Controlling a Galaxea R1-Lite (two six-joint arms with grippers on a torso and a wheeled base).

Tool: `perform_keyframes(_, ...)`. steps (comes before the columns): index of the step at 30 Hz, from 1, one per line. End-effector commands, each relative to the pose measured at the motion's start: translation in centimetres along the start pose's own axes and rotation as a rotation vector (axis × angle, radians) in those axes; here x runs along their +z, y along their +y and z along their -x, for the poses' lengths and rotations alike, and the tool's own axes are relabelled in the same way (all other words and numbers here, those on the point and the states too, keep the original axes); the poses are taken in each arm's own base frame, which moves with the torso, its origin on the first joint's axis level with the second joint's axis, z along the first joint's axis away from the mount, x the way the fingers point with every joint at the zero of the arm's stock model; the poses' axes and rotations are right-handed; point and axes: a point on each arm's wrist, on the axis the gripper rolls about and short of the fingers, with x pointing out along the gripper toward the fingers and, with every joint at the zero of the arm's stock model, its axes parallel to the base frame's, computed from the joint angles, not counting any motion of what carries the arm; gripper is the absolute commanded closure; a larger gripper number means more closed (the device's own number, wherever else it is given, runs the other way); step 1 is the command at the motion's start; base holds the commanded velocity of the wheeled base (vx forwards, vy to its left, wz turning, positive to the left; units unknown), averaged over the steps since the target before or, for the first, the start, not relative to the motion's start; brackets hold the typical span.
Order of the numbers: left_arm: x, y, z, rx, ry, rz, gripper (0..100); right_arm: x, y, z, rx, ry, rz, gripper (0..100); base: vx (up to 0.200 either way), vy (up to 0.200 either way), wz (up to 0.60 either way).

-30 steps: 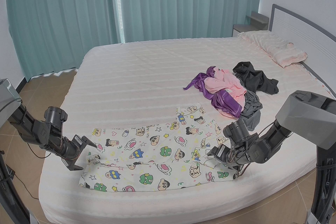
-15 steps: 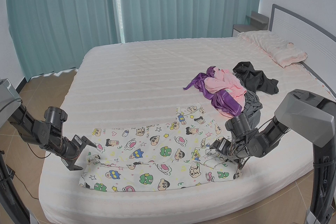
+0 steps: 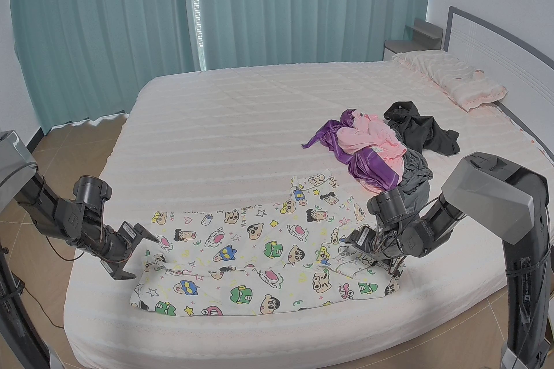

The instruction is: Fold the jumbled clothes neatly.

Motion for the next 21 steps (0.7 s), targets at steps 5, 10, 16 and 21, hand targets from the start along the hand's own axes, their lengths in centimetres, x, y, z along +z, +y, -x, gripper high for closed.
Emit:
perform_keyframes(5, 0.0, 0.0, 0.0, 0.001, 0.0, 0.001, 0, 0.2, 0.0, 1.2, -0.009, -0.021, -0.003, 100, 0.0, 0.0, 0.0)
perform_keyframes(10, 0.0, 0.1, -0.1, 0.002, 0.001, 0.002, 0, 0.2, 0.0, 2.8, -0.012, -0.037, 0.001, 100, 0.0, 0.0, 0.0)
perform_keyframes(16, 0.0, 0.1, -0.1, 0.002, 0.001, 0.002, 0, 0.3, 0.2, 4.8, 0.005, -0.044, 0.008, 100, 0.0, 0.0, 0.0)
perform_keyframes(21, 0.0, 0.1, -0.1, 0.003, 0.002, 0.002, 0, 0.1, 0.4, 5.0, 0.007, -0.041, 0.021, 100, 0.0, 0.0, 0.0)
